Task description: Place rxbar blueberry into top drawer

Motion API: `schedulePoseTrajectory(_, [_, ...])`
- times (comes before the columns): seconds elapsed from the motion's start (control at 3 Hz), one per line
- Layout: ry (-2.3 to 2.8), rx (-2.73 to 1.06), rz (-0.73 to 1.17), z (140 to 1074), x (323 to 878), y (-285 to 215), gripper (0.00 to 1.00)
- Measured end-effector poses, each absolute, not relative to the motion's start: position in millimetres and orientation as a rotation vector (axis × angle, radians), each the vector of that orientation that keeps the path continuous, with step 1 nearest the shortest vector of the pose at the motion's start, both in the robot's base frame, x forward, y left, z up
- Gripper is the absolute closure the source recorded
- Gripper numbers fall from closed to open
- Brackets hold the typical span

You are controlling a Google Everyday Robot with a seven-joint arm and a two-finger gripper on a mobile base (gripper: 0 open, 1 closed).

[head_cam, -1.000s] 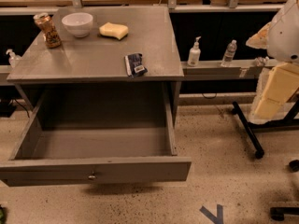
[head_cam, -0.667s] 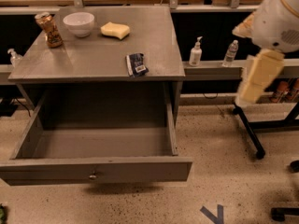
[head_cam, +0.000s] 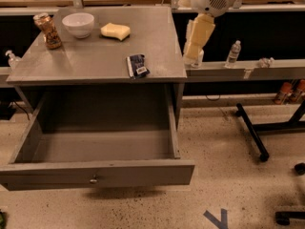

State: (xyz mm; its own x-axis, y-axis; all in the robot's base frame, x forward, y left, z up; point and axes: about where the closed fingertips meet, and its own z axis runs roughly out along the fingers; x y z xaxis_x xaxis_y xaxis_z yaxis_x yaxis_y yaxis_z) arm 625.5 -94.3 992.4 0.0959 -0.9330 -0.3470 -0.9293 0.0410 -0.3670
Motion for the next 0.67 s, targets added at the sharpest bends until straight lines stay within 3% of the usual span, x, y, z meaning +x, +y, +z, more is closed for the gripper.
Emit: schedulePoseTrajectory(0.67, [1.812,-1.838,-0.031,978,640,-87,0.00])
